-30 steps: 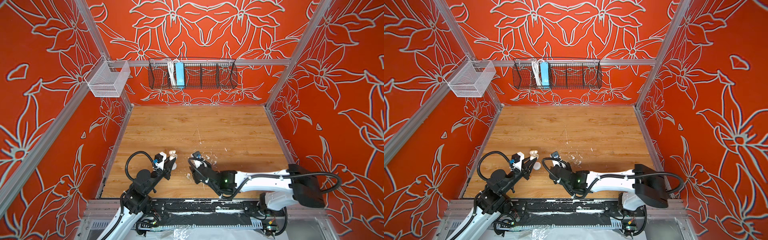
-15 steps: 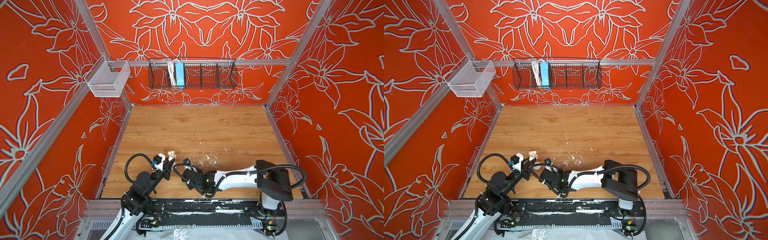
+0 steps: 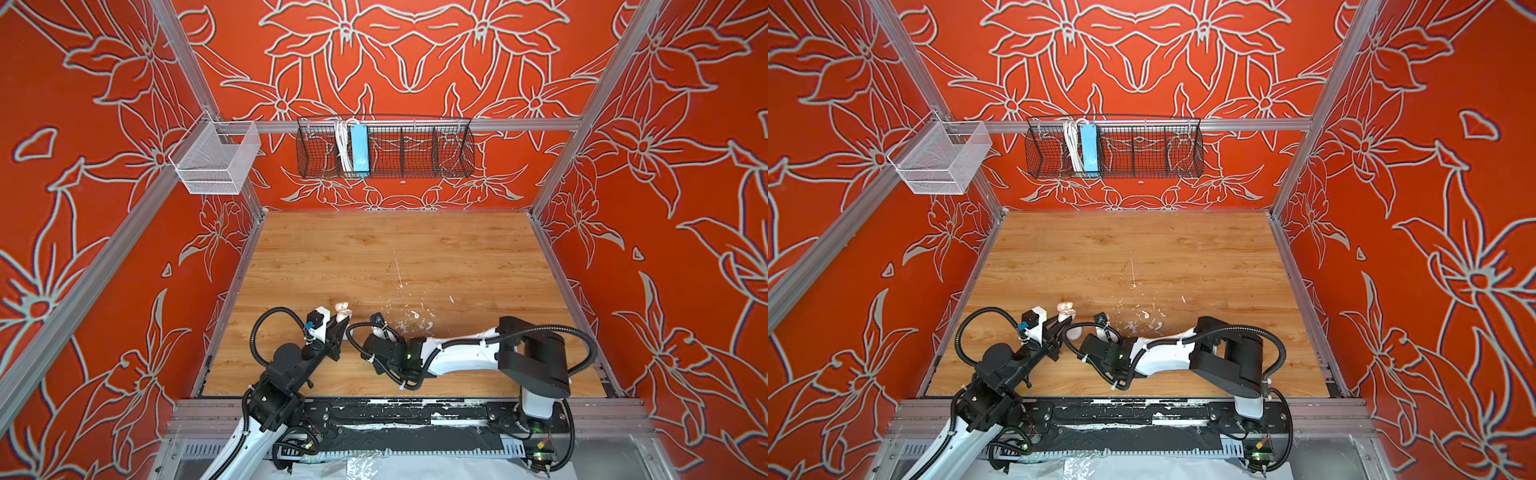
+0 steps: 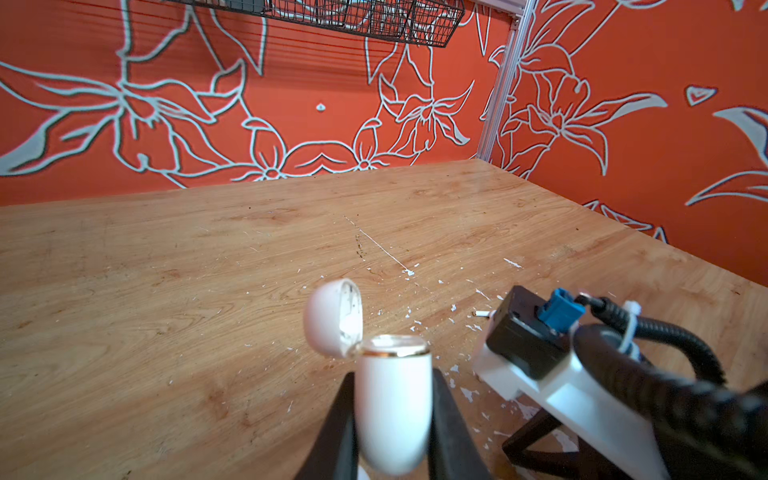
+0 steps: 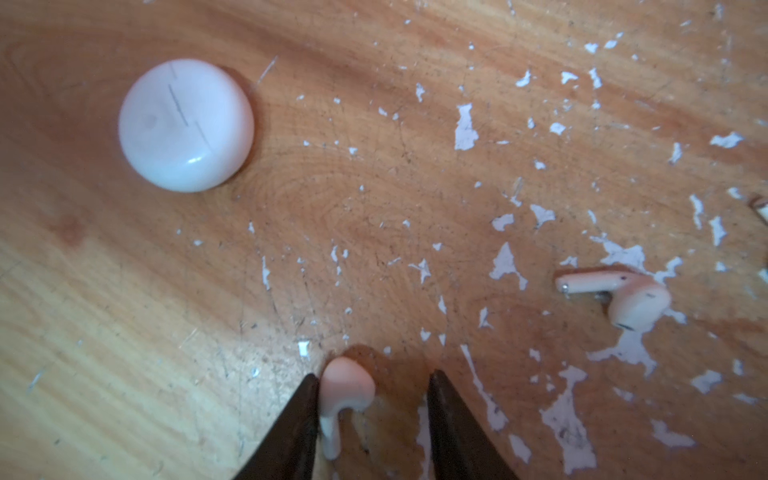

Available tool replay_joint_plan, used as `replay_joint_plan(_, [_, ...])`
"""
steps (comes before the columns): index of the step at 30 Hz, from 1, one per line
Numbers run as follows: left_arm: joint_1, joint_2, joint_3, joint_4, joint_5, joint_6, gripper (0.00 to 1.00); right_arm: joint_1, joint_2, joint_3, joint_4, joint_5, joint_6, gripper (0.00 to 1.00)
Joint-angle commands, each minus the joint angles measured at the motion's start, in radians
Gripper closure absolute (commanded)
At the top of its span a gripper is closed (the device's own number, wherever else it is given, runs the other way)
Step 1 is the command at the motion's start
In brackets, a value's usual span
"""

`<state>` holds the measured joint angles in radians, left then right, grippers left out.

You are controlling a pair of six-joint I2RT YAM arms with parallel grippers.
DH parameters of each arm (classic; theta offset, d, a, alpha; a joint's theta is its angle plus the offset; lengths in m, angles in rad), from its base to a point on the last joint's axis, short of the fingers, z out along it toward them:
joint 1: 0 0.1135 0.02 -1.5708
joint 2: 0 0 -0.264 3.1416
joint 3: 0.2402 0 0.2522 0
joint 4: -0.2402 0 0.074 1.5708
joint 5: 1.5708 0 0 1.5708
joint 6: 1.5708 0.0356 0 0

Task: Insert the wireless bluetooth earbuds into the charging case
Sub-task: 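Lower the right gripper onto another white earbud and close on it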

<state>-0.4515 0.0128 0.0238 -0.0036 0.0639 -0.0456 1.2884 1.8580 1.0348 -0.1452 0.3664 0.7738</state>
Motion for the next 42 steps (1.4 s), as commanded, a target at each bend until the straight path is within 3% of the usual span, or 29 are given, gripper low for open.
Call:
replay_joint_plan(1, [0.005, -0.013, -0.005, 0.011, -0.003, -0.004, 1.00, -0.006, 0.044, 0.019, -0.033, 0.005, 0.053, 0.59])
replay_joint_plan(14, [0.005, -0.013, -0.005, 0.011, -0.002, -0.004, 1.00, -0.006, -0.021, -0.040, -0.094, 0.072, 0.076, 0.61])
replay_joint_plan(21, [0.006, -0.013, -0.005, 0.011, -0.004, -0.005, 1.00, -0.008, 0.002, -0.028, -0.044, 0.043, 0.046, 0.61])
replay_joint_plan(32, [0.005, -0.013, -0.005, 0.013, -0.004, -0.005, 1.00, -0.008, 0.002, -0.041, -0.044, 0.035, 0.084, 0.74])
replay_joint_plan(42, [0.005, -0.013, -0.005, 0.011, 0.000, -0.004, 1.00, -0.005, 0.005, -0.017, -0.072, 0.021, 0.097, 0.71])
